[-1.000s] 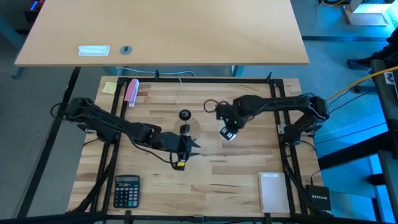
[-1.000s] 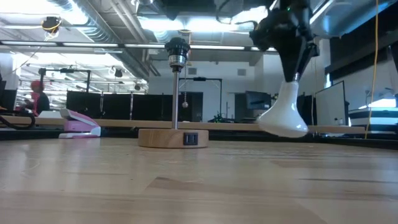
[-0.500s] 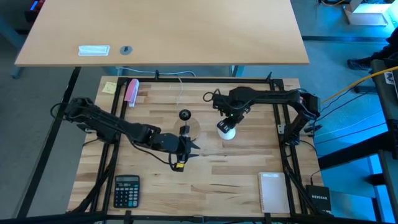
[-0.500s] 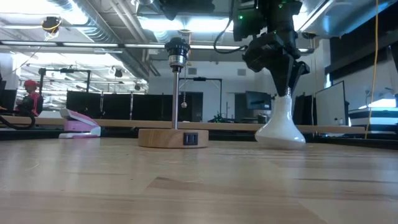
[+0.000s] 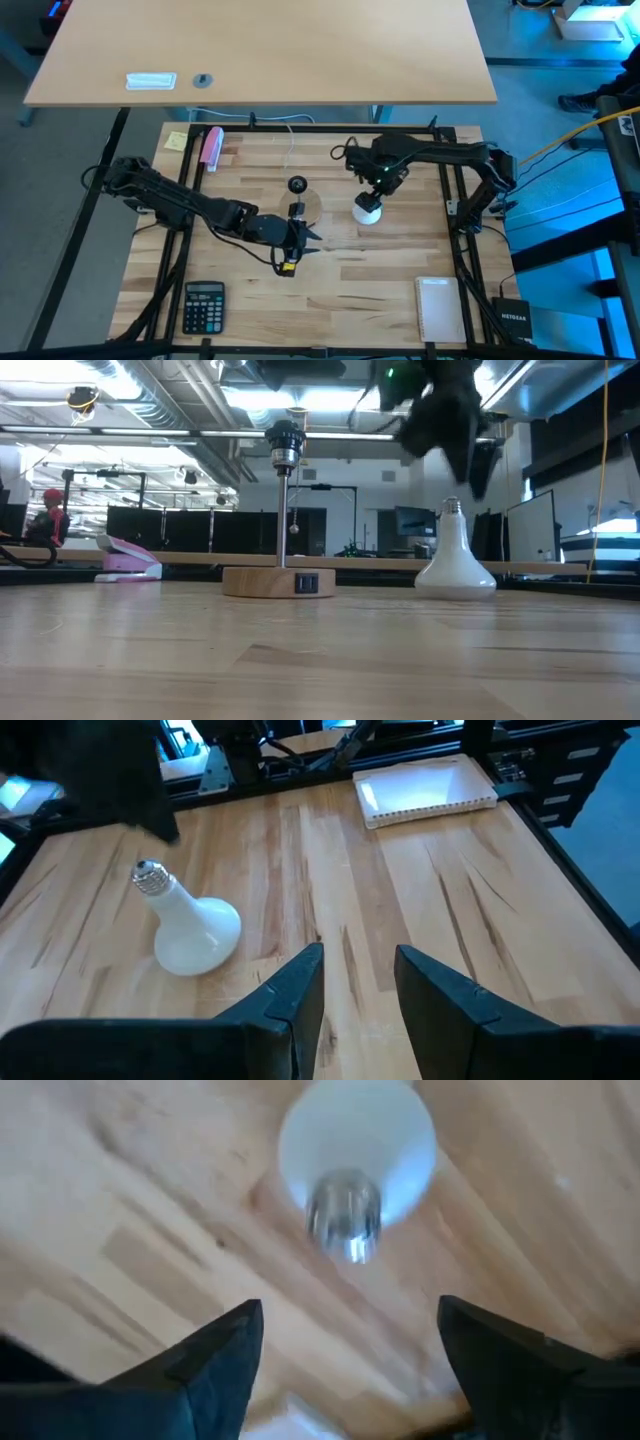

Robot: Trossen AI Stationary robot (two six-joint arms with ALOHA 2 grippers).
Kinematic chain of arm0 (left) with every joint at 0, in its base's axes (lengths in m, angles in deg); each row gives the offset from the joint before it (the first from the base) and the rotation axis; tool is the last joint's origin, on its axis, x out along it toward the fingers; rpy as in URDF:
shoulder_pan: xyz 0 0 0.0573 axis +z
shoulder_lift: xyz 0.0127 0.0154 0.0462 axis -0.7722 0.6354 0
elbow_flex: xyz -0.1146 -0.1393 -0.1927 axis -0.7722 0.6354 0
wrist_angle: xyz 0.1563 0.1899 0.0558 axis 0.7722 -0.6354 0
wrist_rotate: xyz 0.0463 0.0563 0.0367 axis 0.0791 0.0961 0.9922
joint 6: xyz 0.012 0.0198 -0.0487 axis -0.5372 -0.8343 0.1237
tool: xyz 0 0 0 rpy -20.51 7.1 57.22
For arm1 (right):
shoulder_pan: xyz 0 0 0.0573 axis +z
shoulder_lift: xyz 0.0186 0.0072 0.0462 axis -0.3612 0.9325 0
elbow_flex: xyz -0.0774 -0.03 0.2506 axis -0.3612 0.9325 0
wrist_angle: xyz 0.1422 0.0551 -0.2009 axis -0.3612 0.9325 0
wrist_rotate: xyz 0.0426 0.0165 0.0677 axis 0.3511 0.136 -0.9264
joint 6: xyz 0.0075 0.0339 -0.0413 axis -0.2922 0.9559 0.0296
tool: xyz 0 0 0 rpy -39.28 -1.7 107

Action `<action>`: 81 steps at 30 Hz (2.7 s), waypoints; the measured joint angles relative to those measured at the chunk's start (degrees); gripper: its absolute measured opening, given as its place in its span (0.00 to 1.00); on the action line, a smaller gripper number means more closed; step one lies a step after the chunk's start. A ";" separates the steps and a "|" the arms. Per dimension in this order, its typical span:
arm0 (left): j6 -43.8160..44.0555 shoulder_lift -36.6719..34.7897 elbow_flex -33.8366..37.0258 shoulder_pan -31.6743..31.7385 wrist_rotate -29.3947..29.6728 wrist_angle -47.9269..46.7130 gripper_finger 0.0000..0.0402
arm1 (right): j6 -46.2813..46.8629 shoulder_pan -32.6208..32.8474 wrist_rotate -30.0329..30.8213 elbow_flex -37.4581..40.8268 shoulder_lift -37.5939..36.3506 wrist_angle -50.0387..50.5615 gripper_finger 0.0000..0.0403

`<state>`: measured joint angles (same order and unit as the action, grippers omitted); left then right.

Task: Screw lightbulb
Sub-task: Return to Home Position

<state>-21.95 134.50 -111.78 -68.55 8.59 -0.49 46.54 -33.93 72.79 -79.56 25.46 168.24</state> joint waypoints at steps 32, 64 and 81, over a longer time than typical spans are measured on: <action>-1.39 -57.38 27.17 9.73 0.45 -8.76 0.10 | -16.48 19.53 35.78 44.41 -59.90 -57.00 0.75; 5.60 -86.88 61.60 21.59 -9.72 7.04 0.11 | -19.12 19.52 26.14 81.55 -96.39 -79.98 0.75; 4.68 -86.60 63.34 22.40 -8.55 8.41 0.11 | -21.90 19.50 27.52 84.03 -96.13 -82.99 0.75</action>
<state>-17.27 47.90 -48.44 -46.15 0.04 7.92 24.65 -14.43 100.31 4.47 -70.68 85.25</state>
